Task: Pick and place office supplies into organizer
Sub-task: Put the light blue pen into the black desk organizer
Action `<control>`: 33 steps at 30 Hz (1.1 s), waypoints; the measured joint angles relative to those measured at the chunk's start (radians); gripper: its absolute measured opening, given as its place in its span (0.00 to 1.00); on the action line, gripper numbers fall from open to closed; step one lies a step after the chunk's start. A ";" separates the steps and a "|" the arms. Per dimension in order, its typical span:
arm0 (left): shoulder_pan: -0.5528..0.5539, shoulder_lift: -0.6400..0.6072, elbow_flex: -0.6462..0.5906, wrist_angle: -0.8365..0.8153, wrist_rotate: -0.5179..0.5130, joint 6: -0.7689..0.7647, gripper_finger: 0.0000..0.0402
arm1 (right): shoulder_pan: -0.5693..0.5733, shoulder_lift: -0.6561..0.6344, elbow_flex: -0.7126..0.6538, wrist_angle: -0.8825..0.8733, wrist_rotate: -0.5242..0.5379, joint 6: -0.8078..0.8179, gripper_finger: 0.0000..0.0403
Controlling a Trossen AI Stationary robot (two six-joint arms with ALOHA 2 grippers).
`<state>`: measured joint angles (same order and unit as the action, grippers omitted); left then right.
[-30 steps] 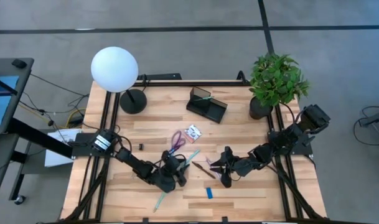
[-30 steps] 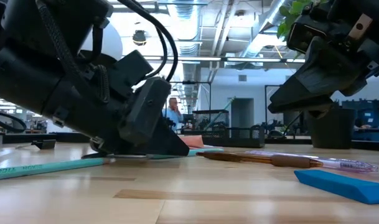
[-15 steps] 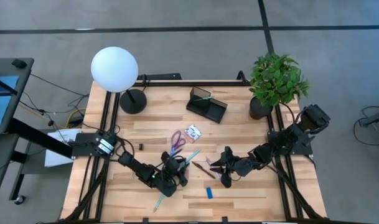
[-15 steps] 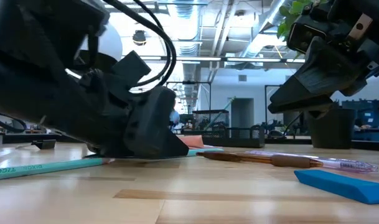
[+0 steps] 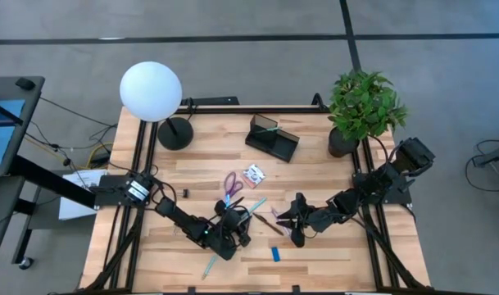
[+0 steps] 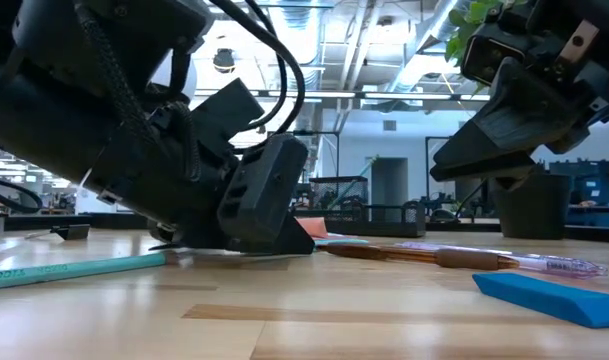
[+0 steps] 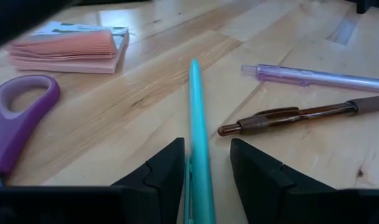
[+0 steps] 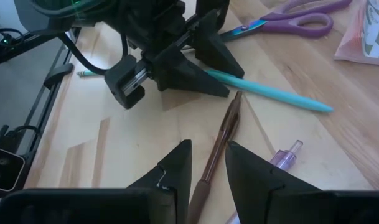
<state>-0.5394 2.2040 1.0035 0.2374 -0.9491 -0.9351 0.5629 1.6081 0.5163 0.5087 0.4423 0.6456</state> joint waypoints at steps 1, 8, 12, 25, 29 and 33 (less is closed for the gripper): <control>-0.002 0.001 -0.001 0.008 -0.005 0.009 0.32 | 0.000 0.000 0.000 0.000 0.000 0.000 0.23; -0.004 0.008 -0.001 0.008 -0.017 -0.026 0.31 | 0.000 0.000 0.000 0.000 0.000 0.000 0.23; -0.004 0.008 -0.002 0.004 -0.022 -0.029 0.26 | 0.000 0.000 0.000 0.000 0.000 0.000 0.23; 0.000 -0.017 -0.008 0.007 -0.025 -0.046 0.07 | -0.002 0.000 0.000 0.000 0.003 0.000 0.23; 0.020 -0.096 -0.010 -0.030 0.061 0.046 0.07 | -0.002 0.000 0.000 0.000 0.005 0.000 0.23; 0.071 -0.212 -0.011 -0.118 0.189 0.114 0.07 | -0.002 0.000 0.000 0.000 0.008 0.000 0.23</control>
<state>-0.4679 1.9922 0.9924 0.1194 -0.7597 -0.8216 0.5610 1.6081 0.5163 0.5087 0.4507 0.6456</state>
